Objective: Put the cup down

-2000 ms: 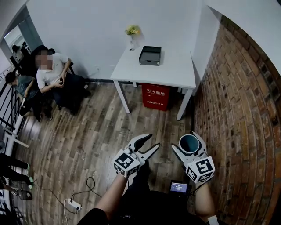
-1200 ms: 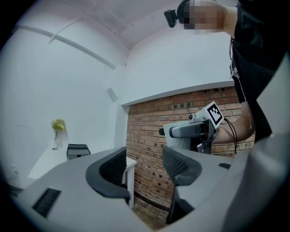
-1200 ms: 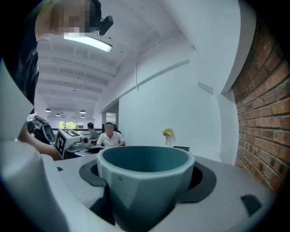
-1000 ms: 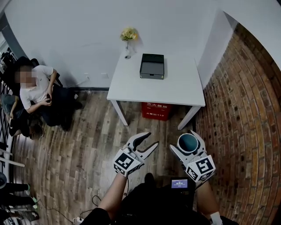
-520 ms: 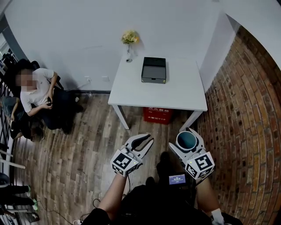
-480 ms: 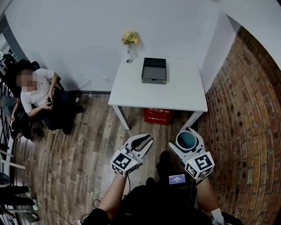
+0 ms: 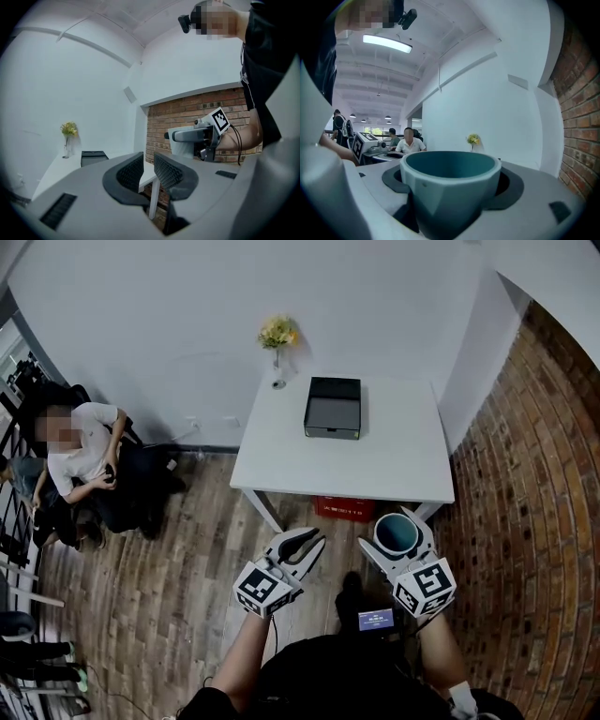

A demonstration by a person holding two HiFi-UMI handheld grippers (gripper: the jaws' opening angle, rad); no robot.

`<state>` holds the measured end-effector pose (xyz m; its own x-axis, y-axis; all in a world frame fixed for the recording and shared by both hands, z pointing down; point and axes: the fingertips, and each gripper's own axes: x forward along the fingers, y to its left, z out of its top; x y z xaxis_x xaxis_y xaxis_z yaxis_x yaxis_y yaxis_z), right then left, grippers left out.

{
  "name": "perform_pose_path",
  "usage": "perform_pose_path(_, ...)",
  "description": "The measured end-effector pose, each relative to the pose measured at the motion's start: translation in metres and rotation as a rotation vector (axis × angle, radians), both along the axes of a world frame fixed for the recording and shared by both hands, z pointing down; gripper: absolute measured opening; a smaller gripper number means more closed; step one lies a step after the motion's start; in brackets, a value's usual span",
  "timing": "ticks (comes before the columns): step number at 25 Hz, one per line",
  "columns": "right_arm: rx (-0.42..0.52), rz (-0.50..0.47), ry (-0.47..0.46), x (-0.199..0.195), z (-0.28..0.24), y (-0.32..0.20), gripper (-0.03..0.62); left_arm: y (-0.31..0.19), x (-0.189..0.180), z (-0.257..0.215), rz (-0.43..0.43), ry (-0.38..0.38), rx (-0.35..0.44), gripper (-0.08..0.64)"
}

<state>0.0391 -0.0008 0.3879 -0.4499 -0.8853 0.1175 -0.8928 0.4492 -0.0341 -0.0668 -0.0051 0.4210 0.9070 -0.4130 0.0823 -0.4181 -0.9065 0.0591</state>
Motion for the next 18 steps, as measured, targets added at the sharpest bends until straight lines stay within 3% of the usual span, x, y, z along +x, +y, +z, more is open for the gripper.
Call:
perform_pose_path(10, 0.018, -0.029, 0.005, 0.052, -0.007, -0.120, 0.414, -0.114, 0.051, -0.004, -0.037, -0.044, 0.003, 0.153)
perform_pose_path(18, 0.010, -0.051, -0.022, 0.088, -0.009, -0.188, 0.414, -0.191, 0.076, -0.011, -0.083, -0.059, 0.003, 0.169)
